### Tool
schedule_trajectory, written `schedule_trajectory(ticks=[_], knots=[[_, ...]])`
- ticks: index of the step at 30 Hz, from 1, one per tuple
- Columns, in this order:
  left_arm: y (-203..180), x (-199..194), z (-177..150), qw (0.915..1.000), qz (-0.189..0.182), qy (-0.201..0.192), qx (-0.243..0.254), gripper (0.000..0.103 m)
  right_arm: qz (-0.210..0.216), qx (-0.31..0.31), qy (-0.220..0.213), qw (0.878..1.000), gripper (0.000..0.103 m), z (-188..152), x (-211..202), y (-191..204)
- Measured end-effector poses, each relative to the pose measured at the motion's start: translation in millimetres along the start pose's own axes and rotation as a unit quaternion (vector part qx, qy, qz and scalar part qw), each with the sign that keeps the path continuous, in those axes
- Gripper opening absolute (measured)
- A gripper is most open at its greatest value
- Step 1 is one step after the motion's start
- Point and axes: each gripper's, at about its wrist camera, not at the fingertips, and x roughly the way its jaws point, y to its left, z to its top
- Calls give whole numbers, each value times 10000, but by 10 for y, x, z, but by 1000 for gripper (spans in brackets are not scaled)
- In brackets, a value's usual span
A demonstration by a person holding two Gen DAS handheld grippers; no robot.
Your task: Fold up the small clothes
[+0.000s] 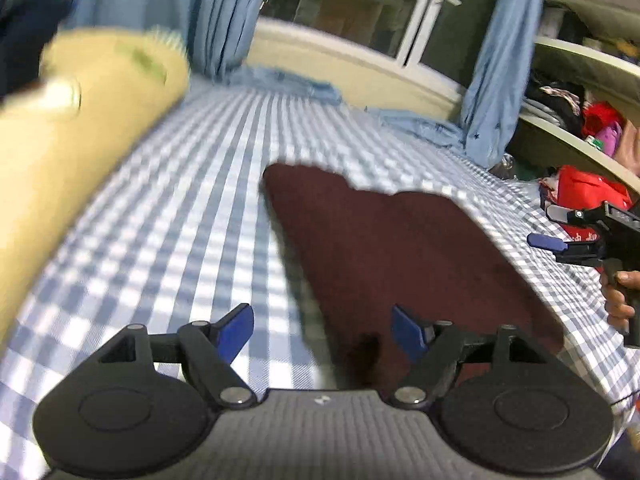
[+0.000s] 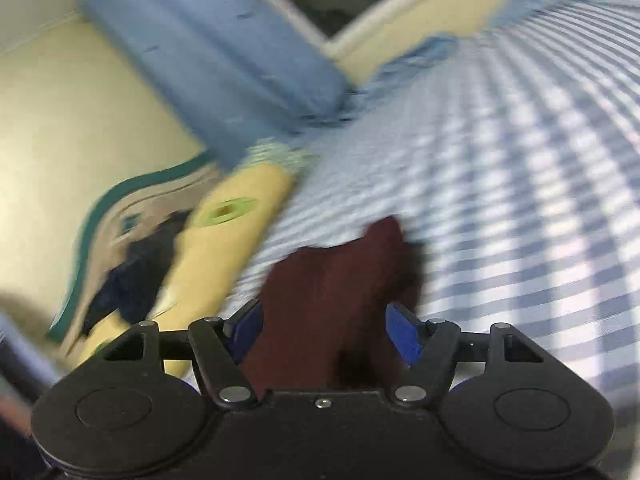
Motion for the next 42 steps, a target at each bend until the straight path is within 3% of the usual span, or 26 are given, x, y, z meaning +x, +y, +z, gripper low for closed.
schedule_trajectory(ticks=[2, 6, 9, 11, 12, 13, 14, 15, 17, 18, 19, 23, 27, 29, 30, 31, 32, 33, 35, 36, 38, 40, 42], knots=[[-223, -47, 59, 9998, -74, -137, 149, 80, 378, -147, 160, 9990, 71, -167, 43, 230], [-743, 56, -23, 9974, 21, -226, 683, 81, 884, 35, 451, 9951, 71, -477, 267, 319], [-926, 226, -271, 9923, 241, 123, 1206, 81, 491, 99, 506, 9975, 64, -632, 450, 122], [-988, 276, -443, 9877, 460, 235, 1475, 81, 376, 204, 476, 9979, 37, -660, 435, -148], [-1014, 274, -489, 9863, 532, 203, 1549, 82, 406, 333, 490, 9974, 14, -669, 440, -238], [-1005, 225, -521, 9862, 554, 168, 1552, 82, 384, 501, 555, 9965, 0, -643, 447, -335], [-1004, 177, -518, 9871, 546, 158, 1498, 82, 400, 636, 615, 9953, 1, -640, 441, -393], [-994, 115, -514, 9884, 516, 126, 1423, 82, 454, 670, 667, 9945, 8, -601, 426, -390], [-1011, -5, -501, 9903, 493, -19, 1295, 83, 508, 339, 610, 9963, 35, -523, 322, -266], [-1022, -50, -485, 9906, 514, -101, 1264, 84, 561, 213, 487, 9970, 56, -440, 312, -185], [-1022, -68, -461, 9905, 524, -172, 1260, 84, 624, 139, 348, 9973, 68, -321, 371, -114], [-1086, -205, -410, 9896, 500, -359, 1297, 89, 556, 220, 45, 9982, 70, 210, 685, -157], [-1062, -354, -433, 9907, 560, -366, 1181, 95, 271, 519, 143, 9982, 68, 485, 1182, -443], [-1011, -402, -466, 9921, 609, -297, 1055, 95, -82, 618, 216, 9978, 61, 500, 1398, -669], [-983, -416, -479, 9926, 637, -269, 997, 95, -177, 768, 195, 9967, 46, 464, 1446, -811], [-956, -435, -491, 9930, 669, -252, 939, 95, -163, 922, 110, 9955, 21, 439, 1456, -935], [-938, -457, -503, 9931, 713, -253, 897, 95, -242, 1058, 55, 9941, 4, 434, 1446, -1049], [-925, -473, -511, 9929, 762, -264, 878, 95, -389, 1155, 50, 9925, 0, 392, 1430, -1147], [-915, -499, -518, 9918, 888, -314, 867, 97, -263, 1311, 5, 9910, 0, 356, 1378, -1234], [-916, -513, -517, 9914, 933, -331, 860, 97, -304, 1312, 3, 9909, 1, 361, 1346, -1206], [-910, -545, -502, 9915, 959, -343, 813, 97, -335, 1120, 8, 9931, 28, 388, 1249, -1061], [-939, -605, -496, 9910, 997, -408, 796, 99, -241, 775, -115, 9966, 75, 406, 1035, -797], [-985, -672, -490, 9900, 1054, -477, 805, 101, -294, 307, -208, 9989, 82, 383, 741, -481]])
